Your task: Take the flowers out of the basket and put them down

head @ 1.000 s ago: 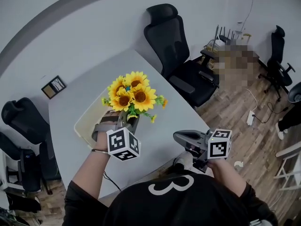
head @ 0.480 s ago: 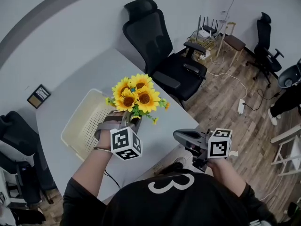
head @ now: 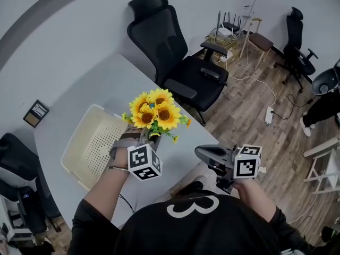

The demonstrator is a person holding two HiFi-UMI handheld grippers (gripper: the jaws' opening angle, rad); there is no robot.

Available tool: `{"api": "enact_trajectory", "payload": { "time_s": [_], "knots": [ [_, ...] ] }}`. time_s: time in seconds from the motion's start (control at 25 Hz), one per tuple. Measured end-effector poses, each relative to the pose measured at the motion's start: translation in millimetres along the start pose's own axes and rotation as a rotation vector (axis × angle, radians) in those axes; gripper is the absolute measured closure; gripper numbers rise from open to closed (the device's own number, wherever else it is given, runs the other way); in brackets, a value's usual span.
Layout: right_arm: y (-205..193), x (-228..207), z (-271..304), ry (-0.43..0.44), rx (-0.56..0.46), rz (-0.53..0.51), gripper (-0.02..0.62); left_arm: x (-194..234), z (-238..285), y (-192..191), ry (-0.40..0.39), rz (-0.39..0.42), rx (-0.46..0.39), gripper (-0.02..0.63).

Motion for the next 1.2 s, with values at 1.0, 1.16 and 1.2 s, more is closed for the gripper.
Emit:
{"api": "enact_trajectory", "payload": {
  "time_s": [1.0,1.16,1.2],
  "knots": [
    [30.7,-42.6,-1.8,-0.046,-0.019,0.060,0.586,-53.3,97.2,-19.9,-0.172,-0.049,0.091,0.529],
    [38.6,-47.7,-0.1,-0.049,-0.018,0.066,0.587,-55.1,100.4,-20.1,-0.175,-0.074,0.093,0.529],
    [39.0,-48.4,0.5,-0.048,-0.019,0.066,0.586,-55.2,100.3,-19.6,-0.177,-0.074,0.092,0.529]
  ]
}}
Point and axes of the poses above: the fingertips, and each gripper's own axes: z forward along the fingers, x to its left, y out of its top, the point moved 9 cm from there along -z, backward along the fingers, and after that the axes turned 14 degrees about z, right-handed, at the moved point
